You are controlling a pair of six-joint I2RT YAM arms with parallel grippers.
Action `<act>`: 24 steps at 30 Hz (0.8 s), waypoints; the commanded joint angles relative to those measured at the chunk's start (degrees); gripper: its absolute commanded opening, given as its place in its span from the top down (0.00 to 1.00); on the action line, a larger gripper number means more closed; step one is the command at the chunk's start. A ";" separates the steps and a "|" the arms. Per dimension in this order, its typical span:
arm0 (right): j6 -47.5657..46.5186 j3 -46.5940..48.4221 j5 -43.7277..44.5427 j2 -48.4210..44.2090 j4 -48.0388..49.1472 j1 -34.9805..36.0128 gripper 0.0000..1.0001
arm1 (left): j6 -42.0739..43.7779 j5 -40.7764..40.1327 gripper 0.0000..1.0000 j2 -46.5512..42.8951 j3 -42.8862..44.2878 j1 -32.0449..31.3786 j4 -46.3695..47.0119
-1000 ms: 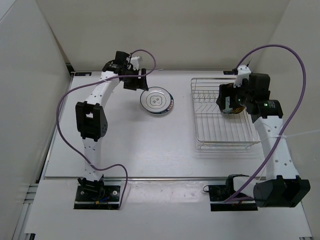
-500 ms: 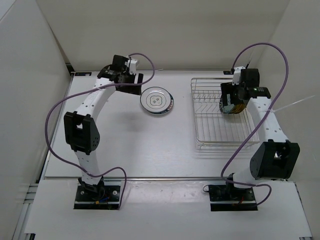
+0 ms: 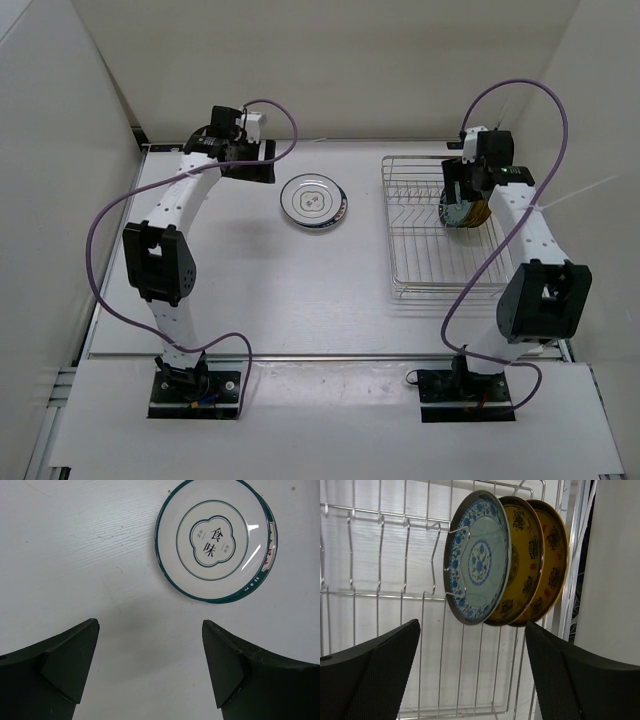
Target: Unload the plates from the dish rack
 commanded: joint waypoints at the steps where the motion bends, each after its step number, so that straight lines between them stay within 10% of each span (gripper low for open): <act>1: -1.20 3.47 0.83 3.14 2.87 -1.02 0.12 | 0.23 1.03 0.05 -4.96 -1.39 -0.25 0.21; 24: -0.59 12.43 -1.46 14.75 -0.56 -1.63 0.38 | 1.37 2.17 0.04 -11.12 -4.92 3.09 0.21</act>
